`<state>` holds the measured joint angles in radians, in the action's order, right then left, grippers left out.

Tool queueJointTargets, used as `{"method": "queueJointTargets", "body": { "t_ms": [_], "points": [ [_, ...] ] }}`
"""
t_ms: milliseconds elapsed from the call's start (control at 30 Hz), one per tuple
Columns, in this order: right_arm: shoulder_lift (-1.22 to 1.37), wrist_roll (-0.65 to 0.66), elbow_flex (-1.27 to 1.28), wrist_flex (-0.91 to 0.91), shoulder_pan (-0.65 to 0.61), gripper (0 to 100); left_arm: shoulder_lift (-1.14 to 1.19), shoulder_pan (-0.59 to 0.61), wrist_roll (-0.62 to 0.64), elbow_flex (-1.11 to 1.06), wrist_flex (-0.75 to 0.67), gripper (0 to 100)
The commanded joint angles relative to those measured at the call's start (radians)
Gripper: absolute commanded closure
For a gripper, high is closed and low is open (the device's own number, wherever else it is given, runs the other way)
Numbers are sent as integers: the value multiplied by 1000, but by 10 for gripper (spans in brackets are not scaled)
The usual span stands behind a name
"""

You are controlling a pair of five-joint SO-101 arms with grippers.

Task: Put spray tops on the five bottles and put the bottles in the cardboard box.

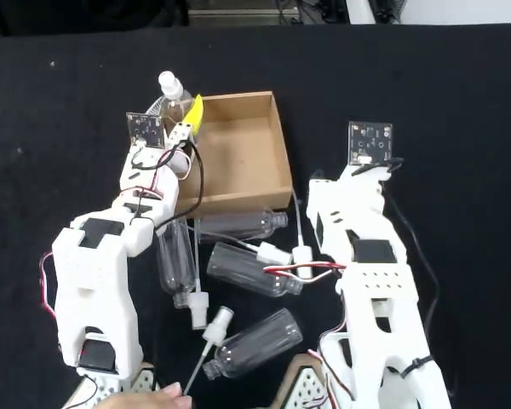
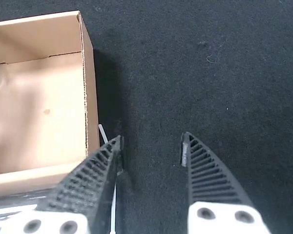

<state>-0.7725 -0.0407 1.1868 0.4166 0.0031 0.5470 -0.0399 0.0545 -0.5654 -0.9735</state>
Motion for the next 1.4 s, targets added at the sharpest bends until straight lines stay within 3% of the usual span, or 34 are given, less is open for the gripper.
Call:
{"method": "queueJointTargets", "body": {
  "t_ms": [0, 200, 400, 800, 1033, 1367],
  "points": [
    [-30, 3, -10, -26, 21, 819, -12, -7, -6, 44, -32, 970],
    [-30, 3, -10, -26, 21, 819, -20, -5, -8, 45, -37, 970],
    [-30, 3, -10, -26, 21, 819, -12, -12, -114, 45, -38, 970],
    [-30, 3, -10, -26, 21, 819, -14, -12, -110, 51, -38, 968],
    [-30, 3, -10, -26, 21, 819, -11, -8, -109, 44, -38, 759],
    [-30, 3, -10, -26, 21, 819, -20, -8, -115, 44, -38, 764]
  ]
}}
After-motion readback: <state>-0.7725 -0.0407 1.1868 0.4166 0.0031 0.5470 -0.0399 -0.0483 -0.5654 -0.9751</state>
